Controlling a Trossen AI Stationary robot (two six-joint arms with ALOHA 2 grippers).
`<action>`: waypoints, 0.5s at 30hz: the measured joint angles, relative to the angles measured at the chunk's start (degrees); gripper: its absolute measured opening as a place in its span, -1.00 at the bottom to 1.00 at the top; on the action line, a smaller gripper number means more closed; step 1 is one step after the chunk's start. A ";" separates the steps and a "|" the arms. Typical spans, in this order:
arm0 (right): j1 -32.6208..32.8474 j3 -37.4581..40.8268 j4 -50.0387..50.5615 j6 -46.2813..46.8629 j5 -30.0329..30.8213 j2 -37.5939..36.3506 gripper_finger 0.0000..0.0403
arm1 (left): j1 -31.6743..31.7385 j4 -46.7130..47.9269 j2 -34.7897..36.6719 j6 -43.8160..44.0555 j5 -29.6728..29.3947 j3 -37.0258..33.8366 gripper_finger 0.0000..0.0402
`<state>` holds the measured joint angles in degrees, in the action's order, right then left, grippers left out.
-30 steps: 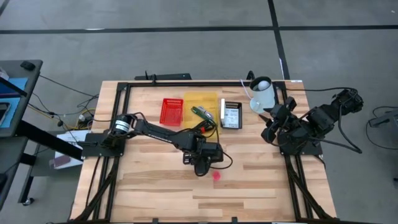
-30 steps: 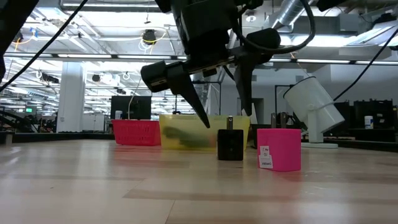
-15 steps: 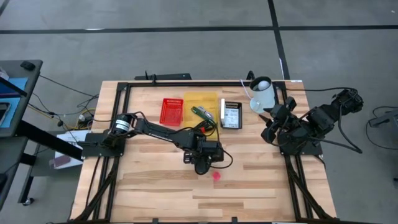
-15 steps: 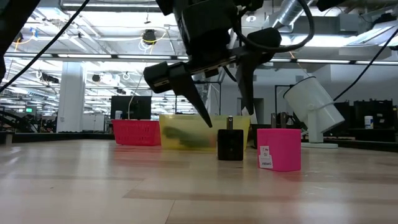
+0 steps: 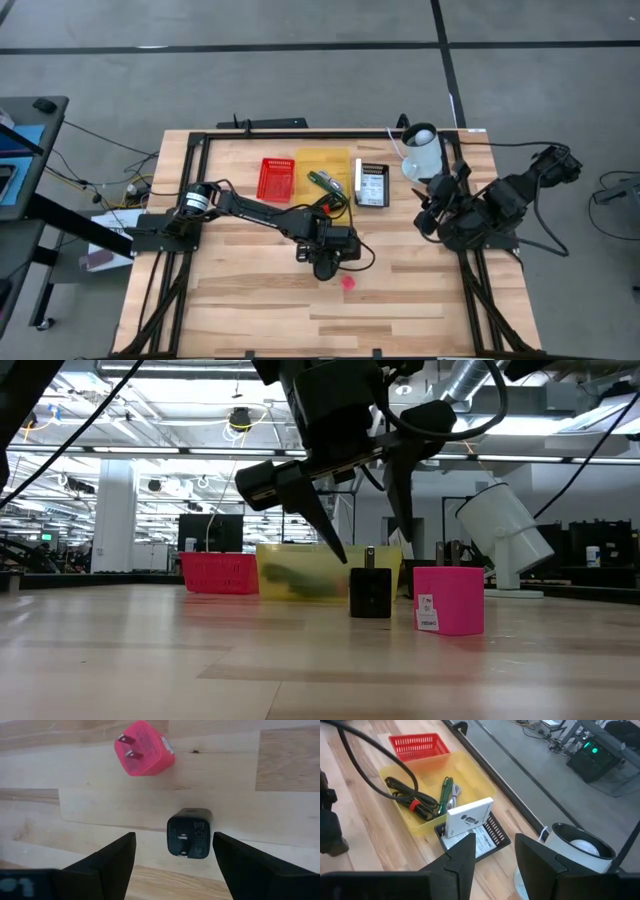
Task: Pick and place items into bin
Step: Put the black charger adapter into the red bin
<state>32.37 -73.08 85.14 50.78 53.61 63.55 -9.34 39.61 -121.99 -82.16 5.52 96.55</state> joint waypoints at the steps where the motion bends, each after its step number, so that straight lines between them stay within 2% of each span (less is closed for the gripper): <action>1: -0.01 0.00 0.00 -0.12 0.00 0.39 -0.35 | 0.02 -0.07 0.00 0.01 0.00 0.00 0.28; 15: -0.01 0.00 0.00 -0.23 0.02 2.09 -0.35 | 0.00 0.57 0.00 1.79 -2.91 0.00 0.28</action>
<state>32.36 -73.08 85.15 50.54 53.63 65.65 -9.34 40.18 -121.99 -80.37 2.61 96.55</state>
